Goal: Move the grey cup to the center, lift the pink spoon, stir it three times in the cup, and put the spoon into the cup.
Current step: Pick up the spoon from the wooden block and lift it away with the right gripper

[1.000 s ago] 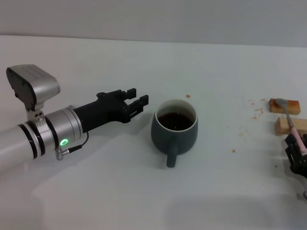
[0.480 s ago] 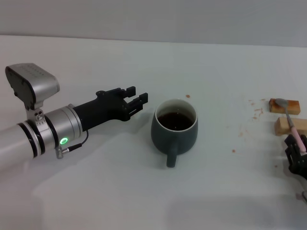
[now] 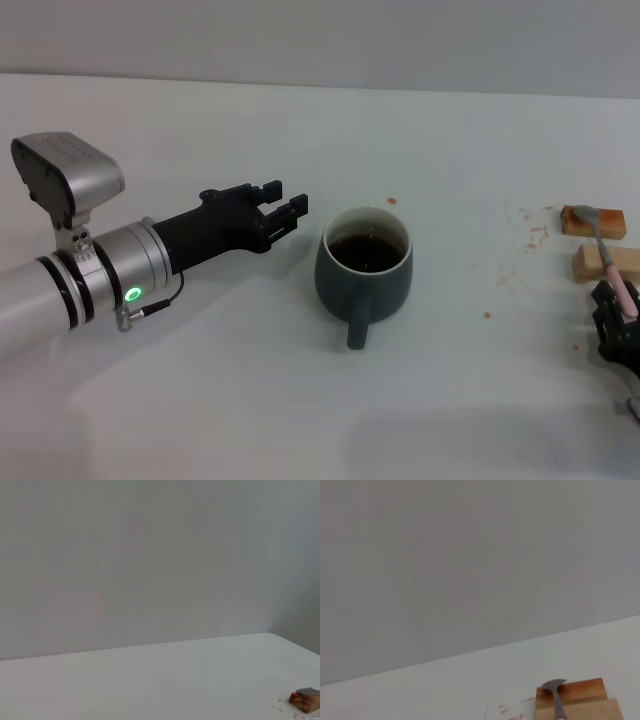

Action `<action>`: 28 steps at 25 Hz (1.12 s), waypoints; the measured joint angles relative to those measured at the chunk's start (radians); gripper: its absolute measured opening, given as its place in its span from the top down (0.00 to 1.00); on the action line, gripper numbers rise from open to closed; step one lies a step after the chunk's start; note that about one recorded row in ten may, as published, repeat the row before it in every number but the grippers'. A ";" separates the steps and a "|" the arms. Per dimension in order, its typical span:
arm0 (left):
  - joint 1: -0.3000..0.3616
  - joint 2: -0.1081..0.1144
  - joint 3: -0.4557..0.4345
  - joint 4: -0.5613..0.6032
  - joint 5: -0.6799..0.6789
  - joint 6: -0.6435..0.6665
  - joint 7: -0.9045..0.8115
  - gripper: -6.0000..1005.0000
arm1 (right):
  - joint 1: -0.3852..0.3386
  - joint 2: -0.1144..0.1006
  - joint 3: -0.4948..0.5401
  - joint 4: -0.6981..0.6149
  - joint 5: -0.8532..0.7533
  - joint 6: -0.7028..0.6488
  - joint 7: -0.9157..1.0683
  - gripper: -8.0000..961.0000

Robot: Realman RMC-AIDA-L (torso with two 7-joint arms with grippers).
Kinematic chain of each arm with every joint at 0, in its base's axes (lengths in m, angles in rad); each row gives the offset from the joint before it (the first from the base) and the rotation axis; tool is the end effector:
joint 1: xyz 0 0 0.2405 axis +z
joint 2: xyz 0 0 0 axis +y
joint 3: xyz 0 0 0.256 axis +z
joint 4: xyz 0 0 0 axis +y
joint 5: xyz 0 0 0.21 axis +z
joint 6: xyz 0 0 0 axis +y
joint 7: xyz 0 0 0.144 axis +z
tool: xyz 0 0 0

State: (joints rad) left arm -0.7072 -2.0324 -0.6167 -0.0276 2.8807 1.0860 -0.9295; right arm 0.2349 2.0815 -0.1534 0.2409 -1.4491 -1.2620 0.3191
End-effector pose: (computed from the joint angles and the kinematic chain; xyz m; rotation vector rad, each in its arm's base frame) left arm -0.2643 0.3606 -0.0738 -2.3832 -0.7886 -0.7568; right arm 0.3692 0.2198 -0.0634 -1.6358 0.9352 0.7184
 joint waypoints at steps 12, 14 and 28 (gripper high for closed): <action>0.000 0.000 0.000 0.000 0.000 -0.003 0.002 0.57 | 0.000 0.000 0.000 0.000 0.001 0.000 0.000 0.76; 0.000 -0.002 0.000 0.000 0.000 -0.003 0.003 0.57 | 0.000 0.000 0.000 -0.001 0.001 0.000 0.000 0.77; 0.000 -0.005 0.000 0.000 0.000 -0.008 0.004 0.57 | 0.000 0.000 0.000 -0.002 0.001 -0.001 0.000 0.84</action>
State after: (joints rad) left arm -0.7071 -2.0370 -0.6166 -0.0276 2.8809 1.0780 -0.9258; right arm 0.2346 2.0815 -0.1534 0.2392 -1.4479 -1.2633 0.3191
